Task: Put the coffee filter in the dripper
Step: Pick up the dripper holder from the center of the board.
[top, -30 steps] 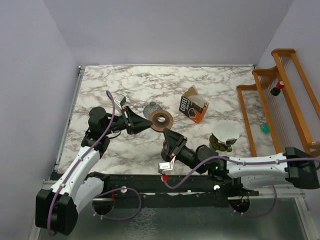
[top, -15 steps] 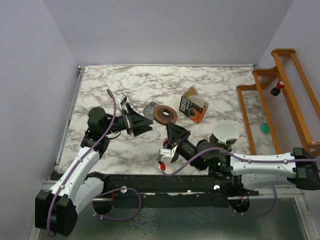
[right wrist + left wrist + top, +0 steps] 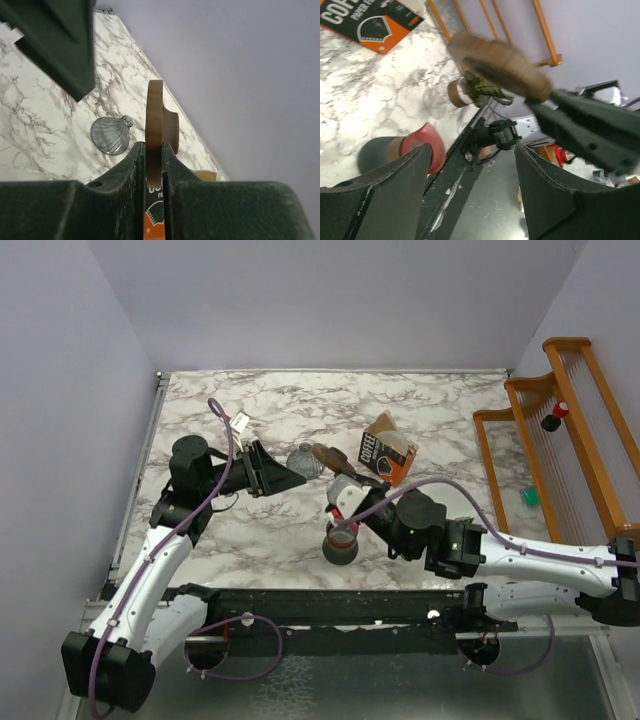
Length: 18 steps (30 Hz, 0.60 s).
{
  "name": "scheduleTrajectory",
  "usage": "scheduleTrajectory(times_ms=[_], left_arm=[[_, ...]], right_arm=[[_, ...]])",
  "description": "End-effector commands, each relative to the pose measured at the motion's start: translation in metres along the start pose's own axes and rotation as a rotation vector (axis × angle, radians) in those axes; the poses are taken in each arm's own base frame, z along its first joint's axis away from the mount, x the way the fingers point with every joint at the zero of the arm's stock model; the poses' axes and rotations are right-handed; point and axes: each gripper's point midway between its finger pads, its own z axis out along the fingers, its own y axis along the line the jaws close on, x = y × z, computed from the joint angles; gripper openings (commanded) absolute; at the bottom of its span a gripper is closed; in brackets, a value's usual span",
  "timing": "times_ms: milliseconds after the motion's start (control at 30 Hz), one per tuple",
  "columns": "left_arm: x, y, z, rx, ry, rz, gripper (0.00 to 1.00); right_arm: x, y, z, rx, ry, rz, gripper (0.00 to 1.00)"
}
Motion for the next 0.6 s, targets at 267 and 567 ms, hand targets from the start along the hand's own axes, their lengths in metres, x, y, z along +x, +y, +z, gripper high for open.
scheduleTrajectory(times_ms=[267,567], left_arm=[[0.011,0.031,0.006,-0.061,0.004,0.119,0.73],[0.015,0.009,0.024,0.083,0.007,0.136,0.77]], right_arm=[[0.005,-0.035,0.009,-0.124,0.064,0.636,0.01],[0.012,-0.049,0.006,-0.272,0.074,1.007,0.01]])
